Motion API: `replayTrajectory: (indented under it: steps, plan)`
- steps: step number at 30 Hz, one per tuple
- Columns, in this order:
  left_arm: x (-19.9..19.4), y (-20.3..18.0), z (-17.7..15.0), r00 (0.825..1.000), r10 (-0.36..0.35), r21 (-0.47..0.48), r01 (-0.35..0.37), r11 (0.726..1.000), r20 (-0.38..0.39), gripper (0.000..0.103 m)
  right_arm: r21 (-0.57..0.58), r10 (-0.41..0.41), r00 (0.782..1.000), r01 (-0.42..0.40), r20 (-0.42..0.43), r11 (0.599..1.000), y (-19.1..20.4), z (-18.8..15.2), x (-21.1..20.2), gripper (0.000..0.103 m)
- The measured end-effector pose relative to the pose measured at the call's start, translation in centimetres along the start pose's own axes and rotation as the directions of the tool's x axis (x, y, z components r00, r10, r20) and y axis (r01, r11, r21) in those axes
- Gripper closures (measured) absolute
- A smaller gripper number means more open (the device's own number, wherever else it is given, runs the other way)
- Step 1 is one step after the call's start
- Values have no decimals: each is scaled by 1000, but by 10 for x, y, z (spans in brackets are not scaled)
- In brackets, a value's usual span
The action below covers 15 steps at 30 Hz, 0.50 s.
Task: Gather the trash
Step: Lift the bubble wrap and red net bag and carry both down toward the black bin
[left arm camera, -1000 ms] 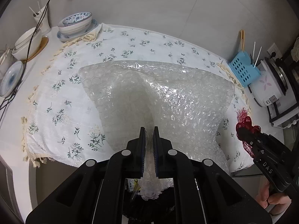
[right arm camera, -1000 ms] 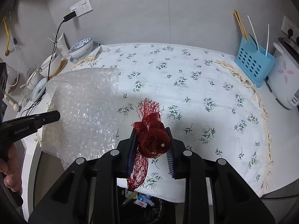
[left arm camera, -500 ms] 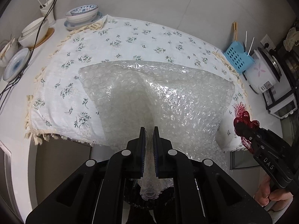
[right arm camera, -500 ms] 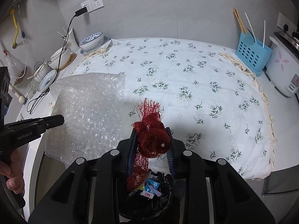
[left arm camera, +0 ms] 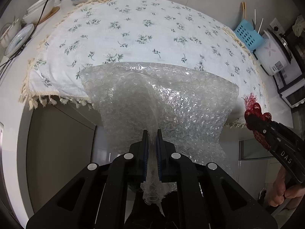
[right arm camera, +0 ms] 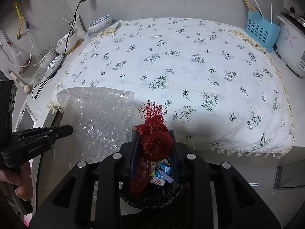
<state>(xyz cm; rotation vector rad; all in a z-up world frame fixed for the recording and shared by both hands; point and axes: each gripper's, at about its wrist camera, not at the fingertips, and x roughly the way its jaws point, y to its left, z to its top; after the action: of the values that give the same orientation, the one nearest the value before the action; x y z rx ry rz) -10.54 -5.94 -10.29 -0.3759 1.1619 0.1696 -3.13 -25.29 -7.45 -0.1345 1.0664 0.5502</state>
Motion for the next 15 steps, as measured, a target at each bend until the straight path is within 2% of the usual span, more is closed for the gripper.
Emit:
replayTrajectory:
  steps: [15]
  plan:
    - [55, 5, -42, 997, 48, 4, -48, 999, -65, 96, -4, -7, 998, 7, -69, 1000, -5, -52, 35, 76]
